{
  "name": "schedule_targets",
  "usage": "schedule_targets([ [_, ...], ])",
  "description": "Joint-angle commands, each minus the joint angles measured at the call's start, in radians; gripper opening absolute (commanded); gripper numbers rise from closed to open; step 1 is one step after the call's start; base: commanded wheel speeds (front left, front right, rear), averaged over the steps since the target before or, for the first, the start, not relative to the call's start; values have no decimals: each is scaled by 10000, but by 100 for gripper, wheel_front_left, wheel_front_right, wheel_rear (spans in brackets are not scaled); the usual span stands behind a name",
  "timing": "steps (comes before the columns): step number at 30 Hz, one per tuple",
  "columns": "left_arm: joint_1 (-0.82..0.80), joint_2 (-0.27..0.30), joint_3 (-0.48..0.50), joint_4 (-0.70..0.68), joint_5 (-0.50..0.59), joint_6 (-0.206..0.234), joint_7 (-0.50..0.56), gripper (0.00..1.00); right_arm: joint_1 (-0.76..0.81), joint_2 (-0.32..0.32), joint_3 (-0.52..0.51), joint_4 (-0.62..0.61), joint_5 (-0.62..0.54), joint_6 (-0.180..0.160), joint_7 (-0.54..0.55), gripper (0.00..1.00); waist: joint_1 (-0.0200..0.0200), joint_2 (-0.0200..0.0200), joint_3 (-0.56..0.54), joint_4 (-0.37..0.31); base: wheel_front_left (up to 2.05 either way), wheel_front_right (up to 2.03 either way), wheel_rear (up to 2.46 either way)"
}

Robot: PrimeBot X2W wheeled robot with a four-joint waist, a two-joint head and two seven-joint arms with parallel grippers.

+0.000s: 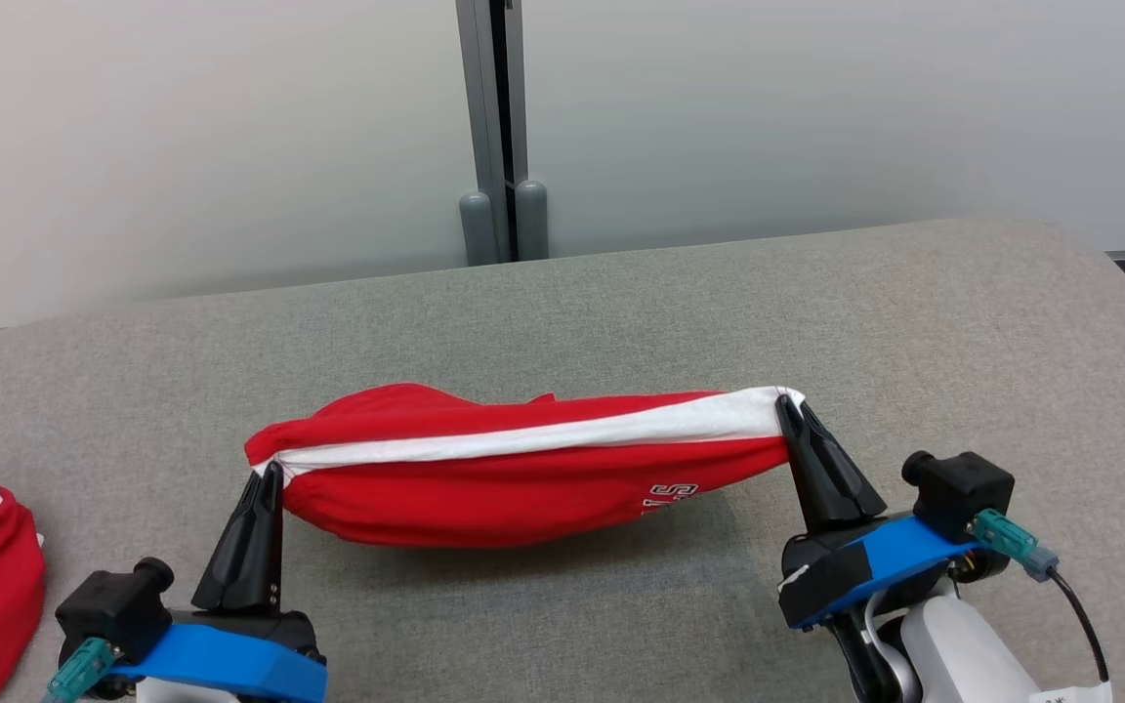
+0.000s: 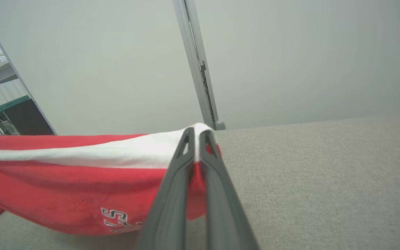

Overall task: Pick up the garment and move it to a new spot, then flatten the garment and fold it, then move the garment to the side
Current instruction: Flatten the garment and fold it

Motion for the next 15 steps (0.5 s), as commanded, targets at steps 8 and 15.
schedule_targets([
  [8, -1321, 1032, -143, -852, -99, 15, -4, 0, -719, -46, -26, -1154, -349, 1, -34, 0, 2, 1, 160, 69, 0, 0, 0],
  [15, -4321, 2850, -1046, -245, -828, 16, -2, 0, -3355, -49, -10, -529, -1589, 1, -34, 0, 2, 1, 1375, 224, 0, 0, 0],
])
